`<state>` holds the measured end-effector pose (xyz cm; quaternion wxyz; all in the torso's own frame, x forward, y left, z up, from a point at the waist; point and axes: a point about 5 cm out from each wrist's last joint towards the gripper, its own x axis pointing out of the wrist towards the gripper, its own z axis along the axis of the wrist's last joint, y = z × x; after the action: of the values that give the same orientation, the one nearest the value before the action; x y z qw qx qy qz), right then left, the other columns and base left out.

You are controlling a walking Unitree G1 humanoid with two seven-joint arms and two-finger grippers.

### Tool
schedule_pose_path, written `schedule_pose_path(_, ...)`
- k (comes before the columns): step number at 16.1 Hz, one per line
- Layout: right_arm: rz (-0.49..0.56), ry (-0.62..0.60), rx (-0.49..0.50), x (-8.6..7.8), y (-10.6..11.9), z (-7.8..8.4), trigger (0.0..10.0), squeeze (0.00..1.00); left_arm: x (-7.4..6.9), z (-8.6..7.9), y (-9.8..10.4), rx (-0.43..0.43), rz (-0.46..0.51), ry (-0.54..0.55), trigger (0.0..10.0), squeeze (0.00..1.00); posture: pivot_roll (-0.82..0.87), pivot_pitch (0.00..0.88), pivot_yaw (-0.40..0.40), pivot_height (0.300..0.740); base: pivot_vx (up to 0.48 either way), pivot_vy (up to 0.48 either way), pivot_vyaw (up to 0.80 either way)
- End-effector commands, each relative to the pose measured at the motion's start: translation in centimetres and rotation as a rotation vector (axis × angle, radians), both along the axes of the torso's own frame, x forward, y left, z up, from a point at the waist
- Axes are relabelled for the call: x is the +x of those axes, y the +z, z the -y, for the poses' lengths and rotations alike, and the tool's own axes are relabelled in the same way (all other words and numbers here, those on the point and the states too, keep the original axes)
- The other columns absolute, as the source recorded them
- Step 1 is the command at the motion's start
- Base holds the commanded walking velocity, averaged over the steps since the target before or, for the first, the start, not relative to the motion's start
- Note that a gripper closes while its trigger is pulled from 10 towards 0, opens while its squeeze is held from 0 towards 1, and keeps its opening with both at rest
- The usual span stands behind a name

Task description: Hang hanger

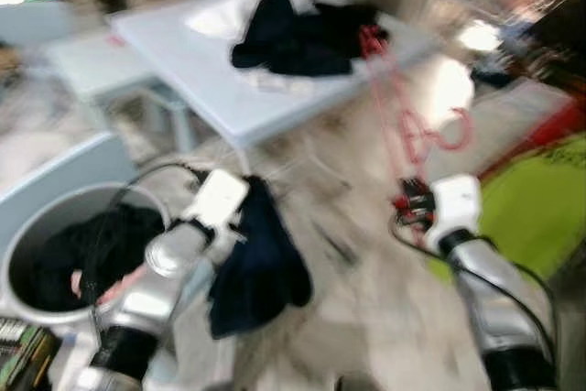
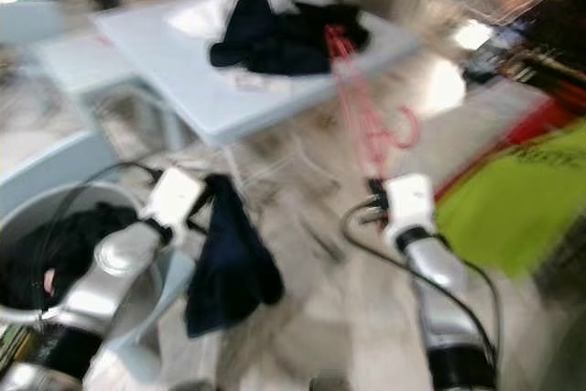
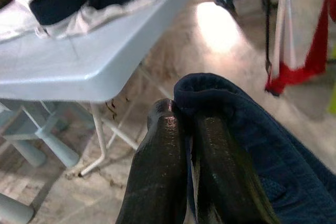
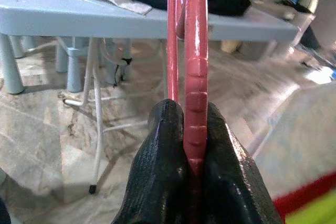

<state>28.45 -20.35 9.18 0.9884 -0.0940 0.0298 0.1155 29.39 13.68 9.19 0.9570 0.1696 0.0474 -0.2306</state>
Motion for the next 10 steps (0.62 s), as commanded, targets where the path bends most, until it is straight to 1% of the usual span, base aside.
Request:
schedule_pose_path(1, 0.026, -0.023, -0.014, 0.2, 0.7, 0.6, 10.0, 0.0, 0.4, 0.7, 1.1, -0.024, 0.04, -0.022, 10.0, 0.0, -0.05, 0.0, 0.022, 0.74, 0.0, 0.48, -0.8)
schedule_pose_path(3, 0.029, -0.027, -0.017, 0.5, 0.7, 0.6, 10.0, 0.0, 0.6, 0.8, 1.6, -0.037, 0.069, 0.009, 10.0, 0.0, -0.06, 0.004, 0.025, 0.74, 0.0, 0.407, -0.8)
schedule_pose_path(4, 0.031, -0.026, -0.016, 0.5, 0.8, 0.5, 10.0, 0.0, 0.7, 0.8, 1.8, -0.042, 0.084, 0.01, 10.0, 0.0, -0.07, 0.017, 0.026, 0.74, 0.0, 0.0, -0.8)
schedule_pose_path(5, 0.037, -0.025, -0.015, 0.5, 0.9, 0.4, 10.0, 0.0, 0.6, 0.7, 2.0, -0.072, 0.084, 0.021, 10.0, 0.0, -0.07, 0.02, 0.032, 0.74, 0.0, 0.0, -0.59)
schedule_pose_path(6, 0.044, -0.022, -0.009, 0.1, 0.8, -0.1, 10.0, 0.0, 0.2, 0.5, 1.8, -0.11, 0.065, 0.015, 10.0, 0.0, -0.09, 0.032, 0.042, 0.74, 0.0, 0.0, 0.0)
schedule_pose_path(7, 0.042, -0.023, -0.007, -0.1, 0.6, -0.2, 10.0, 0.0, 0.2, 0.6, 1.7, -0.116, 0.058, 0.006, 10.0, 0.0, -0.09, 0.036, 0.047, 0.74, 0.0, 0.0, 0.0)
schedule_pose_path(10, 0.038, -0.025, -0.003, -0.3, 0.3, -0.6, 10.0, 0.0, 0.6, 1.1, 2.4, -0.137, 0.082, -0.013, 10.0, 0.0, -0.09, 0.038, 0.057, 0.74, 0.0, 0.0, 0.0)
